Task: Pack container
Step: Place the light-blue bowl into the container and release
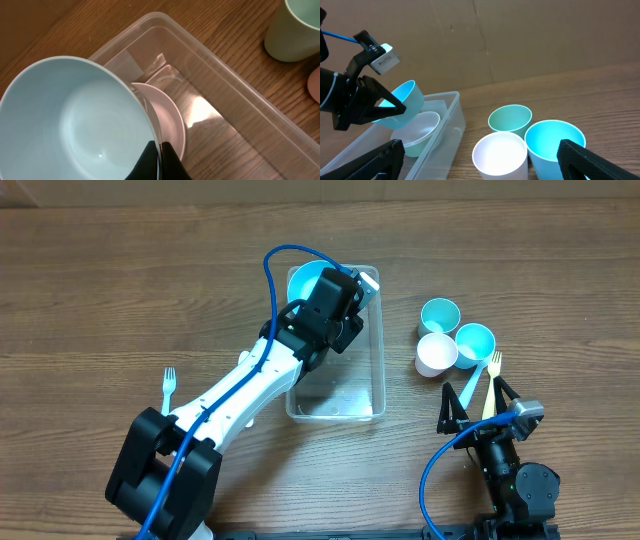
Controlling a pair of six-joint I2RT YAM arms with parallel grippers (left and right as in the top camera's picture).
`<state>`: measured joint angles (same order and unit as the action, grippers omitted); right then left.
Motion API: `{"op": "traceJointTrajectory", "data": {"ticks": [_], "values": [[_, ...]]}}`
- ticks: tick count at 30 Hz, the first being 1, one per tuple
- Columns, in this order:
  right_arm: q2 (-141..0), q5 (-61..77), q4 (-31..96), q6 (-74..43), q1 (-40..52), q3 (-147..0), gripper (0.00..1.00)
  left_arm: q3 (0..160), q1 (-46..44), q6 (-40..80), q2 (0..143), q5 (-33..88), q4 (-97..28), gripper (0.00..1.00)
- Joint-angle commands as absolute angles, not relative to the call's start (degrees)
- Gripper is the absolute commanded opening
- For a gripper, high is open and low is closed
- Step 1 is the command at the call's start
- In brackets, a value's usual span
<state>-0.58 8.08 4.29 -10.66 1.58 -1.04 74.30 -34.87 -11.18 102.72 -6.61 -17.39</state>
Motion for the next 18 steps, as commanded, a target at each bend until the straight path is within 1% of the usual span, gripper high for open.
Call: {"op": "traceJointTrajectory", "data": {"ticks": [1, 15, 16, 17, 18], "values": [[-0.2, 7.6, 4.0, -10.4, 1.9, -0.4, 1.00, 75.1, -35.1, -12.3, 103.8, -5.7, -16.1, 0.04], [-0.2, 7.6, 4.0, -10.5, 1.9, -0.4, 1.00, 75.1, -35.1, -12.3, 103.8, -4.8, -16.3, 0.04], [-0.2, 7.6, 4.0, -10.4, 1.9, -0.4, 1.00, 75.1, -35.1, -12.3, 103.8, -4.8, -16.2, 0.10], [-0.2, 7.6, 4.0, -10.5, 1.9, -0.4, 1.00, 75.1, -35.1, -12.2, 103.8, -4.8, -16.2, 0.28], [-0.2, 7.6, 4.0, -10.4, 1.9, -0.4, 1.00, 75.1, -35.1, -12.2, 103.8, -4.8, -16.2, 0.55]]}}
